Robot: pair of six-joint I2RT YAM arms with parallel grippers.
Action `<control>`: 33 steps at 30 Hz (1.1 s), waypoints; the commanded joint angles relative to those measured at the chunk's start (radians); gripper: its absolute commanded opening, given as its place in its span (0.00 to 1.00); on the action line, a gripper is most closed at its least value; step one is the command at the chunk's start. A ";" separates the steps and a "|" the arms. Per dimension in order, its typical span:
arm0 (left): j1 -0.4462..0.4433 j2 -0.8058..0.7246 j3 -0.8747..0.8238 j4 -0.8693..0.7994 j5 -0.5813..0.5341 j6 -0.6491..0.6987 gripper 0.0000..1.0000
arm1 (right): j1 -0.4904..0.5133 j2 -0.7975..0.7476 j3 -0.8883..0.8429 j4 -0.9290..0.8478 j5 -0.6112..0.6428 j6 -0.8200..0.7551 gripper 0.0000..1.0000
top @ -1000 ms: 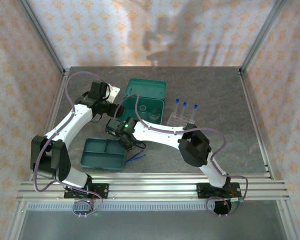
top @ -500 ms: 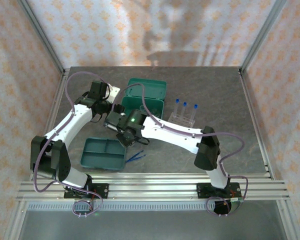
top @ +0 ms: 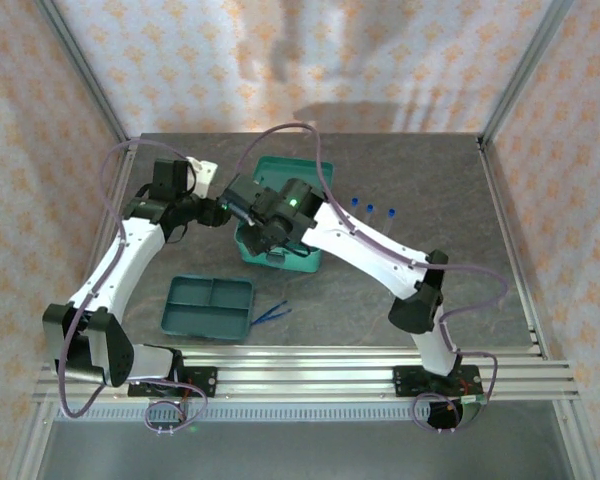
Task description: Organize the chemistry lab equipment
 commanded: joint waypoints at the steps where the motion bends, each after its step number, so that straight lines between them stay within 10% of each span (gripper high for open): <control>1: 0.036 -0.040 -0.026 0.039 0.013 -0.029 0.76 | -0.051 0.083 0.065 -0.003 0.017 -0.045 0.48; 11: 0.059 -0.047 -0.045 0.031 0.022 -0.020 0.76 | -0.183 0.377 0.336 0.021 -0.045 -0.061 0.48; 33: 0.059 -0.003 -0.062 0.042 0.068 -0.021 0.76 | -0.205 0.540 0.295 0.159 -0.057 -0.087 0.48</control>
